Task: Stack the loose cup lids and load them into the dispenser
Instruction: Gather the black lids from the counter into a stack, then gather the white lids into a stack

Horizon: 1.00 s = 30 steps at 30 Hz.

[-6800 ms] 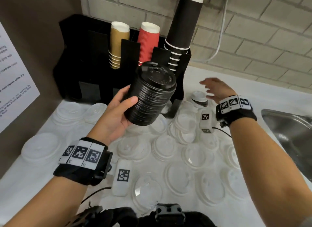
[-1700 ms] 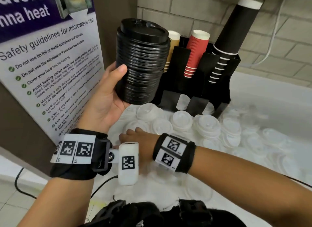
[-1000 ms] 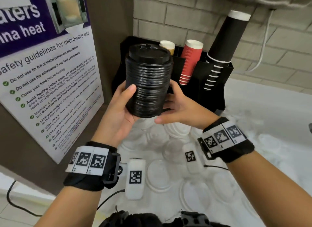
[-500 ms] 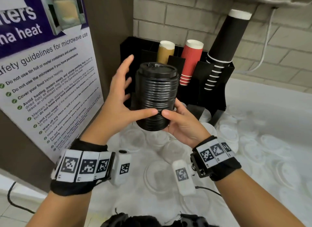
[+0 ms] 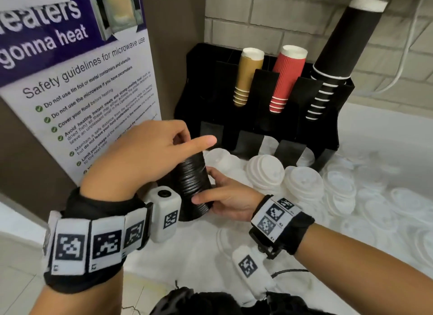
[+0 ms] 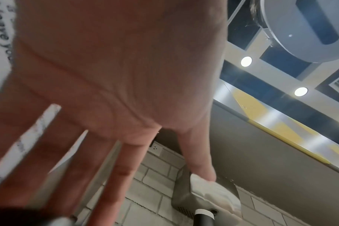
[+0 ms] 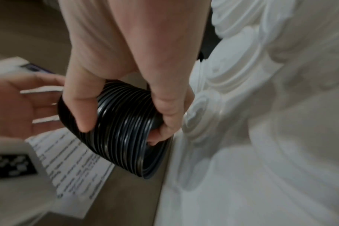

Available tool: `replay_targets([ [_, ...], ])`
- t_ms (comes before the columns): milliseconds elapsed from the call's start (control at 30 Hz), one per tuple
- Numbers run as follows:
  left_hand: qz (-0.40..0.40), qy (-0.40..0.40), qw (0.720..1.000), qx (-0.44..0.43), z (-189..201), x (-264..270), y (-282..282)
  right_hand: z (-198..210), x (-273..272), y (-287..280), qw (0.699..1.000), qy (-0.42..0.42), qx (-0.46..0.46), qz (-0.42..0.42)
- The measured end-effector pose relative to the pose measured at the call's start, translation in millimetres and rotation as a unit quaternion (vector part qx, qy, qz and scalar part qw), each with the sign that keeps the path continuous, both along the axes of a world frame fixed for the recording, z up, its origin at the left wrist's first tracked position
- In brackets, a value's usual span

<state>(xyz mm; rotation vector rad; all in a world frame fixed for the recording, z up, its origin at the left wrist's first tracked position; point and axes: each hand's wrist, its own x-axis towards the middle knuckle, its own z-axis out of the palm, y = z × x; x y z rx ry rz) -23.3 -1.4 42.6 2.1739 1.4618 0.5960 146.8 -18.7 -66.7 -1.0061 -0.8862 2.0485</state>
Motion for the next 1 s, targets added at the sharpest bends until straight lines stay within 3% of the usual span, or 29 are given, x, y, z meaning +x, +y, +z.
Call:
replay_targets([
  [200,0.039,0.055,0.995,-0.069,-1,-9,-2,-12,-29,-2,0.997,-0.069,-0.017,0.034],
  [333,0.048,0.066,0.993,-0.084,0,-10,-4,-12,-39,-1,0.979,-0.195,0.034,0.052],
  [400,0.049,0.066,0.992,-0.091,1,-10,-5,-8,-36,0,0.95,-0.282,0.095,0.097],
  [533,0.045,0.066,0.991,-0.111,2,-10,-7,0,-33,2,0.853,-0.428,0.234,0.185],
  [733,0.05,0.076,0.988,-0.127,0,-12,-7,-1,-39,4,0.76,-0.525,0.334,0.186],
  [800,0.054,0.076,0.987,-0.131,-1,-13,-7,0,-38,4,0.755,-0.531,0.341,0.178],
  [1000,0.062,0.085,0.986,-0.128,-3,-14,-7,5,-37,3,0.803,-0.488,0.296,0.17],
])
